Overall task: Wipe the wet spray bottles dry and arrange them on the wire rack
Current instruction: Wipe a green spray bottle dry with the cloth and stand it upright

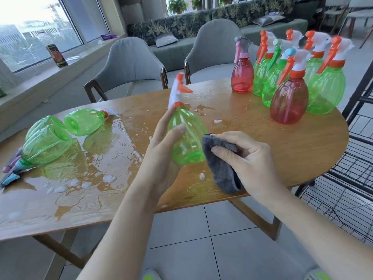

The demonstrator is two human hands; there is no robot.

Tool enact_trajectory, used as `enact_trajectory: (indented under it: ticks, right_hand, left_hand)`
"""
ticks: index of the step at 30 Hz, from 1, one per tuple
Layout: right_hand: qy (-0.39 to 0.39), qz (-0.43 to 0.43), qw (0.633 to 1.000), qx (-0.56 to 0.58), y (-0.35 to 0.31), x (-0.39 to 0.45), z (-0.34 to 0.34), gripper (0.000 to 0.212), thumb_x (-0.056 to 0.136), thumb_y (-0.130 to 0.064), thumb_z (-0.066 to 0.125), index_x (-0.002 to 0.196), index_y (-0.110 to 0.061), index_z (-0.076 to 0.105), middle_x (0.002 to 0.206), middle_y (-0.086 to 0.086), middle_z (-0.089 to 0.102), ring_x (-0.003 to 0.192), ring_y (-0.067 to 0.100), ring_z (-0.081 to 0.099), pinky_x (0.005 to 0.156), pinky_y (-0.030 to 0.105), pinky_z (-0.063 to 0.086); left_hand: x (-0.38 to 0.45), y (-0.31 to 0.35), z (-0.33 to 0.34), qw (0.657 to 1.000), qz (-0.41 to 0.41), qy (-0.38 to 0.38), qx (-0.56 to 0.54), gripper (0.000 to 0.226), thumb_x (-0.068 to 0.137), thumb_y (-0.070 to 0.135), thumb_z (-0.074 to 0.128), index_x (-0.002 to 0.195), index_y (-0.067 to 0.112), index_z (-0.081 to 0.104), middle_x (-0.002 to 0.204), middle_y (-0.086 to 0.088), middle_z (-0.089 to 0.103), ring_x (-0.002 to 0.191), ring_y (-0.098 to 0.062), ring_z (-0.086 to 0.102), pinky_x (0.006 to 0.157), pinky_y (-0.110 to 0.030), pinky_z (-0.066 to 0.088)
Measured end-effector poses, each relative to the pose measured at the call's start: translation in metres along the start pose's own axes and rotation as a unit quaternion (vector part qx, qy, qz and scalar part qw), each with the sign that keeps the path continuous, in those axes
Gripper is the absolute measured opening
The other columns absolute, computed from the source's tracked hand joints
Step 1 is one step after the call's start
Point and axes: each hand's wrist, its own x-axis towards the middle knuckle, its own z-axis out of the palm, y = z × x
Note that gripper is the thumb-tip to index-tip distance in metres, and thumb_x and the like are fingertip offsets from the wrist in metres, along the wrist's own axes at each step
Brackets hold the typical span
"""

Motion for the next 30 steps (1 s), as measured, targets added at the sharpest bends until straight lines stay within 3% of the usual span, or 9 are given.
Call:
enact_trajectory:
  ticks: [5, 9, 11, 15, 18, 22, 25, 27, 30]
  right_hand:
    - [0.035, -0.031, 0.999, -0.013, -0.004, 0.001, 0.003, 0.021, 0.083, -0.022, 0.077, 0.103, -0.026, 0.077, 0.108, -0.013, 0.075, 0.108, 0.015, 0.07, 0.095, 0.033, 0.053]
    - [0.021, -0.181, 0.971, -0.153, -0.007, -0.001, 0.007, 0.02, 0.088, -0.01, 0.08, 0.107, -0.008, 0.077, 0.108, 0.003, 0.072, 0.104, 0.015, 0.07, 0.089, 0.027, 0.054]
    - [0.006, -0.251, 0.943, -0.221, -0.006, -0.002, 0.01, 0.018, 0.091, -0.006, 0.078, 0.108, -0.002, 0.078, 0.106, 0.011, 0.071, 0.099, 0.019, 0.07, 0.085, 0.024, 0.054]
    - [-0.012, -0.316, 0.901, -0.296, -0.001, 0.001, 0.018, 0.019, 0.096, -0.004, 0.072, 0.113, -0.001, 0.077, 0.107, 0.017, 0.07, 0.093, 0.029, 0.068, 0.082, 0.035, 0.056]
    - [0.028, -0.323, 0.896, -0.305, -0.002, 0.009, 0.022, 0.019, 0.097, -0.004, 0.071, 0.115, 0.002, 0.076, 0.107, 0.019, 0.07, 0.094, 0.032, 0.069, 0.085, 0.037, 0.057]
    - [0.076, -0.295, 0.909, -0.284, -0.008, 0.022, 0.016, 0.022, 0.097, -0.001, 0.071, 0.118, 0.005, 0.073, 0.109, 0.019, 0.069, 0.1, 0.027, 0.069, 0.091, 0.03, 0.055]
    - [0.09, -0.256, 0.919, -0.284, -0.006, 0.022, 0.011, 0.023, 0.095, 0.0, 0.072, 0.118, 0.004, 0.073, 0.11, 0.016, 0.069, 0.102, 0.021, 0.068, 0.092, 0.022, 0.053]
    - [0.099, -0.226, 0.925, -0.29, -0.003, 0.019, 0.011, 0.023, 0.094, -0.001, 0.072, 0.117, 0.002, 0.075, 0.11, 0.014, 0.07, 0.102, 0.019, 0.067, 0.091, 0.02, 0.052]
    - [0.082, -0.198, 0.936, -0.28, 0.002, 0.014, 0.007, 0.022, 0.091, -0.002, 0.072, 0.112, 0.0, 0.077, 0.107, 0.011, 0.07, 0.099, 0.019, 0.069, 0.087, 0.027, 0.054]
  left_hand:
    - [0.008, -0.003, 0.006, 0.992, 0.008, 0.071, -0.106, 0.062, 0.095, 0.033, 0.077, 0.151, 0.035, 0.05, 0.151, -0.012, 0.059, 0.123, -0.035, 0.069, 0.084, -0.05, 0.061]
    - [0.014, -0.007, 0.005, 0.988, 0.005, 0.091, -0.123, 0.059, 0.087, 0.035, 0.082, 0.137, 0.032, 0.05, 0.159, -0.024, 0.048, 0.123, -0.043, 0.067, 0.08, -0.05, 0.061]
    - [0.013, -0.009, 0.005, 0.987, -0.01, 0.105, -0.124, 0.063, 0.08, 0.04, 0.087, 0.132, 0.033, 0.053, 0.159, -0.024, 0.045, 0.11, -0.041, 0.068, 0.071, -0.044, 0.061]
    - [0.009, -0.017, 0.009, 0.988, -0.012, 0.115, -0.101, 0.059, 0.075, 0.042, 0.088, 0.126, 0.035, 0.059, 0.14, -0.021, 0.052, 0.089, -0.03, 0.066, 0.059, -0.036, 0.056]
    - [0.009, -0.021, 0.012, 0.99, 0.011, 0.108, -0.091, 0.062, 0.079, 0.039, 0.085, 0.132, 0.028, 0.055, 0.125, -0.023, 0.058, 0.091, -0.036, 0.065, 0.064, -0.042, 0.053]
    - [0.009, -0.022, 0.01, 0.991, 0.024, 0.089, -0.101, 0.052, 0.082, 0.037, 0.083, 0.127, 0.03, 0.055, 0.147, -0.024, 0.057, 0.118, -0.043, 0.065, 0.085, -0.056, 0.054]
    - [0.007, -0.022, 0.008, 0.991, 0.028, 0.087, -0.098, 0.053, 0.085, 0.038, 0.08, 0.13, 0.028, 0.053, 0.149, -0.025, 0.057, 0.117, -0.04, 0.065, 0.087, -0.057, 0.055]
    - [0.006, -0.02, 0.008, 0.99, 0.023, 0.097, -0.101, 0.064, 0.087, 0.04, 0.079, 0.139, 0.018, 0.05, 0.154, -0.029, 0.052, 0.128, -0.045, 0.064, 0.089, -0.056, 0.058]
    - [0.008, -0.018, 0.007, 0.985, 0.03, 0.129, -0.112, 0.087, 0.084, 0.043, 0.081, 0.155, 0.011, 0.042, 0.158, -0.028, 0.049, 0.137, -0.05, 0.057, 0.086, -0.055, 0.061]
